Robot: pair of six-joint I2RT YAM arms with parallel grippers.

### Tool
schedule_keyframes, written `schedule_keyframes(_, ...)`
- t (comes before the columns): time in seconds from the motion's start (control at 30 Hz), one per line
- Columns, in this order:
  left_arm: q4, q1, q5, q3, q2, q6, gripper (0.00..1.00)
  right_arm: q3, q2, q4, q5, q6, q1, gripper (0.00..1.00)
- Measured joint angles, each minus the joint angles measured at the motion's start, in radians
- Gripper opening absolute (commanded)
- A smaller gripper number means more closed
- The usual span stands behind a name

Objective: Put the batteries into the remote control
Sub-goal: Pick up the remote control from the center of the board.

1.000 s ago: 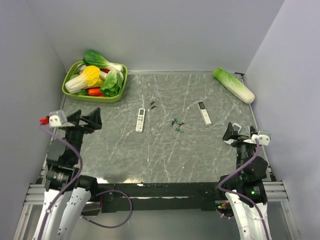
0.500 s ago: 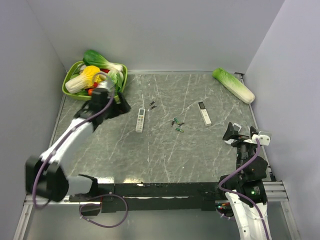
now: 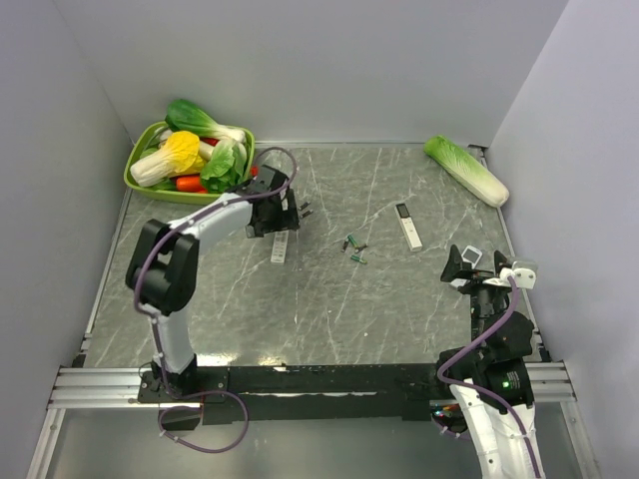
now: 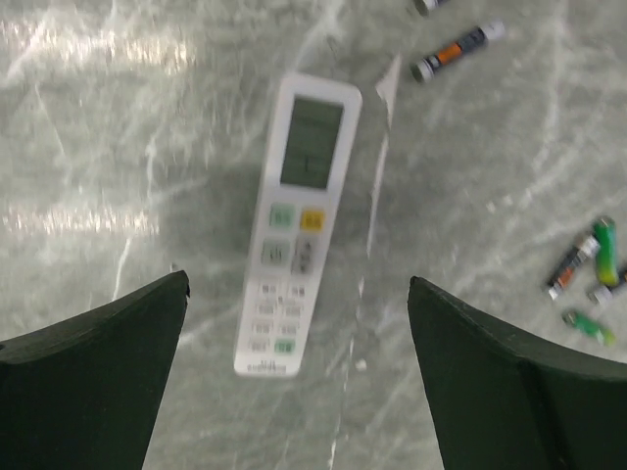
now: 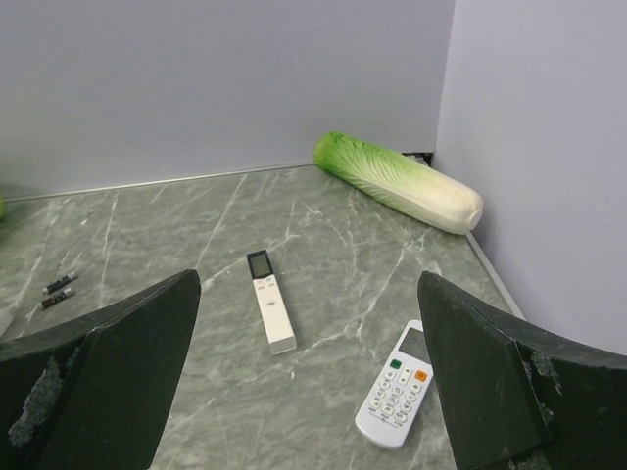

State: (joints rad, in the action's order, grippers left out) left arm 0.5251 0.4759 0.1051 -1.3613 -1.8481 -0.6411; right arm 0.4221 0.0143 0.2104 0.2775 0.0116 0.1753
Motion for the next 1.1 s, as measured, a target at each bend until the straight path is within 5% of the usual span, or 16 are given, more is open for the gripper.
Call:
schedule_keyframes(0.5, 0.133, 0.01, 0.13, -0.228, -0.268, 0.039, 0.54, 0.0, 0.0, 0.002, -0.013, 0.0, 0.006, 1.0)
schedule_keyframes(0.83, 0.139, 0.014, 0.124, -0.252, -0.288, 0.063, 0.08, 0.0, 0.0, 0.003, -0.02, 0.0, 0.006, 1.0)
schedule_keyframes(1.1, 0.038, 0.015, 0.02, -0.037, -0.127, 0.062, 0.01, 0.027, 0.0, 0.04, -0.081, -0.067, 0.006, 1.0)
